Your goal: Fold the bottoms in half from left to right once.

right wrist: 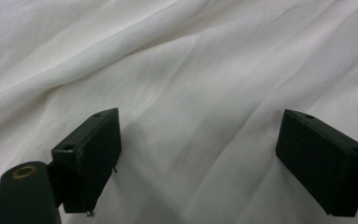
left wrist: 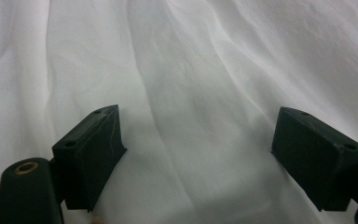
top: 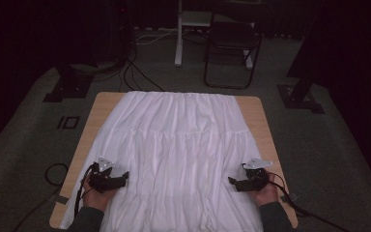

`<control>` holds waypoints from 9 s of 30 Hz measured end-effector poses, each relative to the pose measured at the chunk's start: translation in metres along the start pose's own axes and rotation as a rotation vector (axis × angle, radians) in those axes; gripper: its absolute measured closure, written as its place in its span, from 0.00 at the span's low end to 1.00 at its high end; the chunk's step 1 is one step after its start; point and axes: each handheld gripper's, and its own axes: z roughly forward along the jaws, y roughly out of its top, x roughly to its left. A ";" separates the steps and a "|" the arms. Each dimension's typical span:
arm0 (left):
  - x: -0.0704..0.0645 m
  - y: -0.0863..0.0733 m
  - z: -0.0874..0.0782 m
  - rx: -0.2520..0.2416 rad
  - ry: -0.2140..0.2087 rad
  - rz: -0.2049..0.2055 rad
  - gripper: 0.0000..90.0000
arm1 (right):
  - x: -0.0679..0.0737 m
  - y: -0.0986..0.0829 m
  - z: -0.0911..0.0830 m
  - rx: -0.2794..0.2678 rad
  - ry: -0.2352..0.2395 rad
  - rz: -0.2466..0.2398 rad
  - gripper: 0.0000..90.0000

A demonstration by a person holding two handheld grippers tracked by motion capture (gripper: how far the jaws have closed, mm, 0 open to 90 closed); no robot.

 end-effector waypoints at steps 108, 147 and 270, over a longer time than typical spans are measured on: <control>0.103 -0.004 -0.130 -0.039 0.761 -0.153 0.97 | -0.049 -0.052 -0.071 0.046 -0.308 0.328 0.98; -0.261 0.160 0.029 -0.136 -0.693 0.425 0.89 | -0.046 -0.051 -0.069 0.030 -0.306 0.315 0.83; -0.062 0.004 -0.022 0.042 -0.188 0.277 0.38 | -0.017 0.093 0.059 0.049 -0.097 0.145 0.57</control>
